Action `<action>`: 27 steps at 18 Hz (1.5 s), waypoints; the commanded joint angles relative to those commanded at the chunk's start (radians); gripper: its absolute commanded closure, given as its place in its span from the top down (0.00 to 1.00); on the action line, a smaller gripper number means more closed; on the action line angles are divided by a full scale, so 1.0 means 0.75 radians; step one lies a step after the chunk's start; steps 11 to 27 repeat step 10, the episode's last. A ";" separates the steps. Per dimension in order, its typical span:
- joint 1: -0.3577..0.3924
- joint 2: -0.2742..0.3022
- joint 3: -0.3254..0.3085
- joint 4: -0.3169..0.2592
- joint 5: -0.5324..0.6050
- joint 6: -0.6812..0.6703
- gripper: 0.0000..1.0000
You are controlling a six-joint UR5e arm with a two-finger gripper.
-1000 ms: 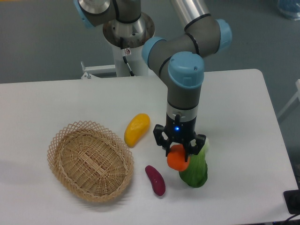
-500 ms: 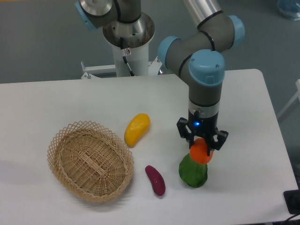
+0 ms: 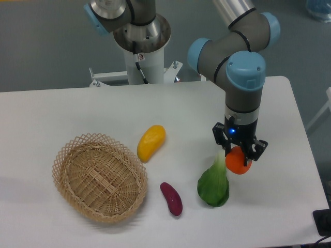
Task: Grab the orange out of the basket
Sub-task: 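Raise the held orange above the bok choy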
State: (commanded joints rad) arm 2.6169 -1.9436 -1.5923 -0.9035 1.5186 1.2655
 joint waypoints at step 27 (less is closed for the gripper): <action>0.004 0.000 -0.020 0.002 0.037 0.043 0.44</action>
